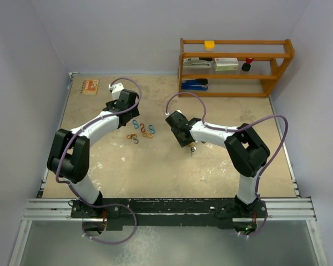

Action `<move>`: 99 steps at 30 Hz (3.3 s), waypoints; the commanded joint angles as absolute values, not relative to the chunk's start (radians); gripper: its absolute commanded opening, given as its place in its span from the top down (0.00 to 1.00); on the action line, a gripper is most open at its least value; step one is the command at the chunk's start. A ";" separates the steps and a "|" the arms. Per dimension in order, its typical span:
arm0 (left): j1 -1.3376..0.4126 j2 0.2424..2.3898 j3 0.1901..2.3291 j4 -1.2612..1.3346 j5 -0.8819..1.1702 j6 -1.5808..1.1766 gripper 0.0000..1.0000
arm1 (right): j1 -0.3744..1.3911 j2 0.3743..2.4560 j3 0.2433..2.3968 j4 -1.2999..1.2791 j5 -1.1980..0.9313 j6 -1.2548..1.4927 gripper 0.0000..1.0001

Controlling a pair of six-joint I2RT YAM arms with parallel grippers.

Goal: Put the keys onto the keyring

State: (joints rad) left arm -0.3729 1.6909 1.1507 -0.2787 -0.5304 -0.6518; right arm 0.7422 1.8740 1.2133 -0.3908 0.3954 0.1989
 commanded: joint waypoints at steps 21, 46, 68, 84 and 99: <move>-0.356 1.664 1.143 -0.239 -0.514 -0.639 0.29 | 0.757 1.910 1.272 -0.398 0.501 0.185 0.89; -0.368 1.709 1.117 -0.157 -0.448 -0.657 0.30 | 0.755 1.336 0.929 0.006 0.524 0.367 1.00; -0.411 1.853 1.127 -0.138 -0.432 -0.688 0.30 | 0.686 1.158 0.860 0.031 0.511 0.399 1.00; -0.411 1.907 1.142 -0.132 -0.477 -0.693 0.40 | 0.669 1.146 0.860 0.022 0.493 0.394 1.00; -0.411 1.933 1.160 -0.102 -0.451 -0.699 0.52 | 0.667 1.139 0.856 0.010 0.490 0.394 1.00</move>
